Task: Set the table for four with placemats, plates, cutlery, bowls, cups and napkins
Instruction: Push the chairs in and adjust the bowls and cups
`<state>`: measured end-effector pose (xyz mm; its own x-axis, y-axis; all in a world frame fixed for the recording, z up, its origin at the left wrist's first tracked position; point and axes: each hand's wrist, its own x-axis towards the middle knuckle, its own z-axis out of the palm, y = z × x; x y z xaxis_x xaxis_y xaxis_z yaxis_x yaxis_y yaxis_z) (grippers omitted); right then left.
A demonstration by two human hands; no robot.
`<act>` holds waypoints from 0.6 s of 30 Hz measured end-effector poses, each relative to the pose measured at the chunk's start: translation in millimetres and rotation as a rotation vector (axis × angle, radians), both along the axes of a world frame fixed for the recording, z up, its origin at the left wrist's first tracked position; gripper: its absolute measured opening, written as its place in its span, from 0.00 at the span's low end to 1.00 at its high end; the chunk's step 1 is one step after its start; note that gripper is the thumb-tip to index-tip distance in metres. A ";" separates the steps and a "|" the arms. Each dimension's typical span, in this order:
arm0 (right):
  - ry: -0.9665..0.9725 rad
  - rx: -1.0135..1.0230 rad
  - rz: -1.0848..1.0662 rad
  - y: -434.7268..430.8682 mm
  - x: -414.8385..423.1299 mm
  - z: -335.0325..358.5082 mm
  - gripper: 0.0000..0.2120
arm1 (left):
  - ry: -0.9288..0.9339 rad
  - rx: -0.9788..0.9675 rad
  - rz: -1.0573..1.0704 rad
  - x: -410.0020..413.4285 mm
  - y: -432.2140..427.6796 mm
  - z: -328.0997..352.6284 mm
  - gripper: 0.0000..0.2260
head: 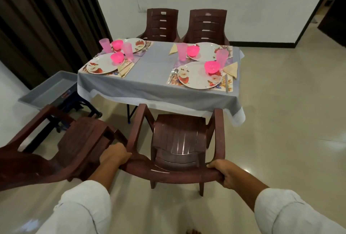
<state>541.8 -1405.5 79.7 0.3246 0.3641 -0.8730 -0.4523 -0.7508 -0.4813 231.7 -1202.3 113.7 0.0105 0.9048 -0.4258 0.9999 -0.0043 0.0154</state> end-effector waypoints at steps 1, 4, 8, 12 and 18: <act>0.007 0.000 0.000 7.1 -2.4 -3.4 0.09 | -0.001 -0.004 -0.016 -0.7 8.9 -0.6 0.19; 0.004 -0.020 -0.010 23.1 -15.9 -6.9 0.09 | -0.001 -0.010 -0.064 -10.5 36.4 -9.2 0.19; -0.009 -0.024 -0.056 41.8 -39.0 -4.2 0.11 | -0.025 -0.034 -0.129 -25.0 70.4 -9.4 0.21; -0.067 -0.091 -0.090 52.1 -67.5 0.5 0.09 | -0.043 -0.090 -0.220 -43.7 95.3 -17.8 0.22; -0.257 -0.144 -0.060 60.0 -95.1 13.1 0.12 | -0.091 -0.096 -0.288 -57.7 102.9 -30.4 0.21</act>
